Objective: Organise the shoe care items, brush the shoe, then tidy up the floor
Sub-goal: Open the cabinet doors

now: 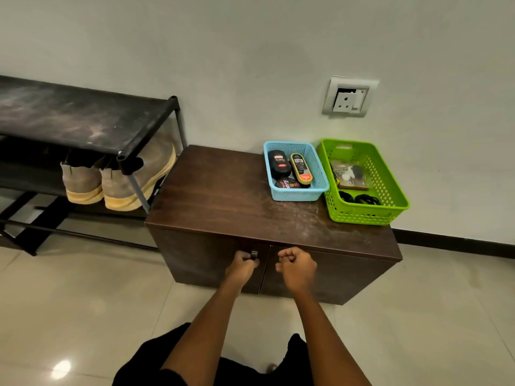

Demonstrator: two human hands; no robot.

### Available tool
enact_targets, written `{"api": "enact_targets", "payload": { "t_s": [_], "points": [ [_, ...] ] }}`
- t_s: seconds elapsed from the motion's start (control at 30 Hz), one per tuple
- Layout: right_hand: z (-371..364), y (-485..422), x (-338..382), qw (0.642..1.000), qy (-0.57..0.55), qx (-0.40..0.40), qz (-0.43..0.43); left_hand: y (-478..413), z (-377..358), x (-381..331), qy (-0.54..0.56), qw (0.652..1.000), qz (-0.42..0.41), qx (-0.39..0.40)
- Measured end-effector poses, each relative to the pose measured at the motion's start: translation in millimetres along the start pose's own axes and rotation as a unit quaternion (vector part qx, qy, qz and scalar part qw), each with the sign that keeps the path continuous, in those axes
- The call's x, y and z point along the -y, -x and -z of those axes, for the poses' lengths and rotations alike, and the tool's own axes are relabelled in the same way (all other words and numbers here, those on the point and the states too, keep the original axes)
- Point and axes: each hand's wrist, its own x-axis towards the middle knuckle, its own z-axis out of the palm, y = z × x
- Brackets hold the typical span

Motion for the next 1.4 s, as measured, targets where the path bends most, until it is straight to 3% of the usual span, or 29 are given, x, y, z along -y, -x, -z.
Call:
{"api": "enact_targets", "payload": {
  "t_s": [0.4,0.6,0.77,0.9,1.0,1.13,1.27,1.4],
  "points": [
    [-17.6,14.0,7.2,0.988,0.127,0.075,0.036,-25.2,10.2,10.5,-0.219,0.972,0.013,0.087],
    [-23.2,21.9,10.2,0.964,0.239,0.1,0.063,13.7,19.0,4.3,-0.297,0.955,-0.007,-0.007],
    [-22.3,26.9,14.3,0.958,0.264,0.086,0.076,29.2,19.4,13.4,-0.273,0.962,0.001,-0.022],
    [-21.2,30.3,19.4,0.974,0.197,0.059,0.096,40.8,22.6,13.8,-0.286,0.958,0.0,-0.017],
    [-19.4,31.6,19.3,0.966,0.209,0.111,0.099,48.4,25.7,13.8,-0.286,0.958,0.014,-0.001],
    [-11.3,31.8,21.5,0.926,0.305,0.194,0.113,57.6,34.8,21.3,-0.277,0.96,0.047,0.008],
    [-7.5,38.4,28.0,0.899,0.339,0.244,0.132,48.3,41.0,44.7,-0.158,0.981,0.103,0.042],
    [-3.1,46.3,34.9,0.886,0.342,0.285,0.132,61.1,52.3,46.8,-0.089,0.991,0.102,-0.021]
  ]
}}
